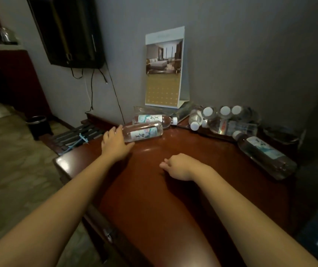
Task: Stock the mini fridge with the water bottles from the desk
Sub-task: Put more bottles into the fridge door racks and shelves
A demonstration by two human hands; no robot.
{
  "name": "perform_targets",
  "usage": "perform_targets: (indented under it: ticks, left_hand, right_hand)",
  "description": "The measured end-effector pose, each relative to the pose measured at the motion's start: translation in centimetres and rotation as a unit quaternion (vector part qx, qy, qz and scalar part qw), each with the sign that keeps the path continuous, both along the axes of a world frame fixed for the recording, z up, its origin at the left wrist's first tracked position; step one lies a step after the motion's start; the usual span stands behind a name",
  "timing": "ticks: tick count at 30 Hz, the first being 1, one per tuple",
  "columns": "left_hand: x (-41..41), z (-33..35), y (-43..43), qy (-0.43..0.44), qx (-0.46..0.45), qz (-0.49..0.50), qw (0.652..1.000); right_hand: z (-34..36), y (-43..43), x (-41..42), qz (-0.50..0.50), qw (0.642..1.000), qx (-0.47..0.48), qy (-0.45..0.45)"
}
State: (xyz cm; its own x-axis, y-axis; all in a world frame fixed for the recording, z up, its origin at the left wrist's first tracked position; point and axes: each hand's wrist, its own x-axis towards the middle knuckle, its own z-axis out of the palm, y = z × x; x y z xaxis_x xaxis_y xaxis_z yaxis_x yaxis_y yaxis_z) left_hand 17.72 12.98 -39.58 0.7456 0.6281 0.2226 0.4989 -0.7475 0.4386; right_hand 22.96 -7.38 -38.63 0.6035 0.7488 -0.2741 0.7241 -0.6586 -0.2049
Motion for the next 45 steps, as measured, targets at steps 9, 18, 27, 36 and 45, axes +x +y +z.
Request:
perform_targets:
  ticks: [9, 18, 27, 36, 45]
  left_hand:
    - [1.4, -0.6, 0.6, 0.049, 0.046, 0.012, 0.998]
    - [-6.1, -0.9, -3.1, 0.053, 0.106, -0.089, 0.989]
    - [-13.5, -0.8, -6.5, 0.057, 0.039, -0.157, 0.985]
    - [-16.4, 5.9, -12.9, -0.109, 0.018, -0.285, 0.952]
    - [-17.8, 16.6, -25.3, -0.283, 0.123, -0.392, 0.867]
  right_hand:
    - [-0.4, 0.4, 0.4, 0.010, 1.000, 0.023, 0.003]
    - [0.1, 1.8, -4.5, -0.039, 0.994, -0.017, -0.105]
    - [0.1, -3.1, -8.2, -0.149, 0.903, 0.331, 0.229]
    - [3.1, -12.1, -12.0, -0.280, 0.595, 0.580, 0.481]
    - [4.5, -21.4, -17.3, -0.213, 0.662, 0.586, 0.415]
